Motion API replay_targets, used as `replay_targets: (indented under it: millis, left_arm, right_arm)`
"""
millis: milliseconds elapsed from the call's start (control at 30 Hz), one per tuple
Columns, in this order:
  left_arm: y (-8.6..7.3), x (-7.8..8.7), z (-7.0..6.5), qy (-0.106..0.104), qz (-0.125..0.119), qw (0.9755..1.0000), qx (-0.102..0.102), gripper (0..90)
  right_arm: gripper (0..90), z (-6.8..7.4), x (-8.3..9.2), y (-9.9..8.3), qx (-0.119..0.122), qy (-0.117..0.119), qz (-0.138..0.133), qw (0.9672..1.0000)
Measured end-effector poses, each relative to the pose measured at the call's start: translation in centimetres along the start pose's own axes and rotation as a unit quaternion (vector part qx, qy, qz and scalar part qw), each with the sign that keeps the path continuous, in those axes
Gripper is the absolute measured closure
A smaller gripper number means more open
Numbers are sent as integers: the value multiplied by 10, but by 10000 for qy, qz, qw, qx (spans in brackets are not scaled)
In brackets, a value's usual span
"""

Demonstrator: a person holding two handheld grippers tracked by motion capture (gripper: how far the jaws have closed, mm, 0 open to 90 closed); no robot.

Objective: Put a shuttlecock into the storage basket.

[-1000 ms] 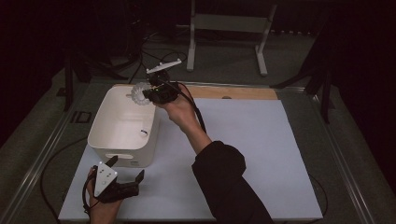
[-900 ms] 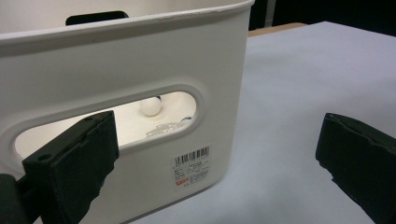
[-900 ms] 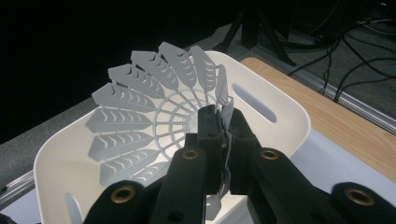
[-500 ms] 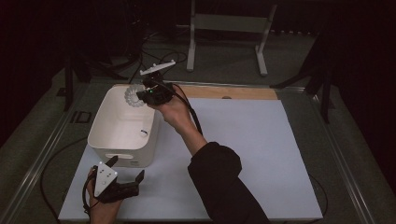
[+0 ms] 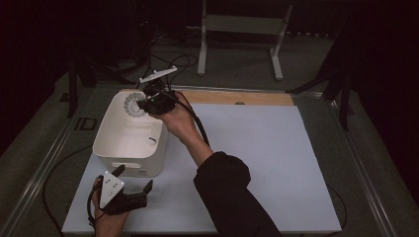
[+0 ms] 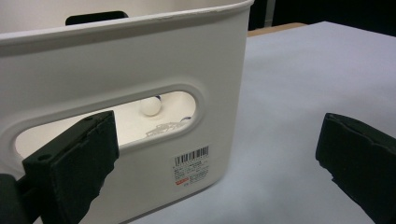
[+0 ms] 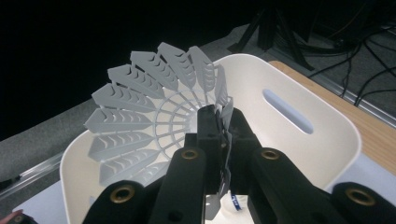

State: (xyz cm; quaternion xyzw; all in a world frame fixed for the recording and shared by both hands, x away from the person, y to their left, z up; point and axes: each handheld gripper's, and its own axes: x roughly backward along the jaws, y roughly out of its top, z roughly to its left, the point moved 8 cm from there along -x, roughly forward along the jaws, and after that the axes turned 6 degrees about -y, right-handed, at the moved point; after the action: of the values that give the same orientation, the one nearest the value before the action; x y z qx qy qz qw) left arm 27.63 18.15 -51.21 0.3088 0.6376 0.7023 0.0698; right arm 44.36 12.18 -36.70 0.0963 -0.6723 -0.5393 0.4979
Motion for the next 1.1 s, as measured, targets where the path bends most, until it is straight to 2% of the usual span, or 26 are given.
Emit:
replay_targets:
  millis: [33,100,167,200,300,533,733,867,1100]
  left_arm:
    - [0,0,0,1,-6,10000,7,1]
    - [0,0,0,7,-6,10000,-1,0]
    - [0,1,1,9,-7,10000,3,0]
    - [0,1,1,6,-7,10000,2,0]
    - [0,0,0,5,10,10000,-12,0]
    - [0,0,0,9,5,10000,-5,0]
    - [0,0,0,10,3,10000,-6,0]
    - [0,0,0,8,-2,10000,-8,0]
    - [0,0,0,13,0,10000,-26,0]
  right_arm:
    - [809,3,-1,0,43,71,-14,10000]
    - [580,9,-2,0,145,271,38,9995]
    - [404,11,-4,0,85,390,28,9992]
    - [329,11,-4,0,96,329,12,9994]
    - [204,5,-5,-2,147,32,115,9998]
    - [110,-8,2,-4,136,-212,75,9997]
    - [102,-13,6,-5,185,-317,23,9993]
    - [102,-18,10,-8,303,-442,-40,9986]
    - [102,-30,18,-11,206,-573,-131,9981]
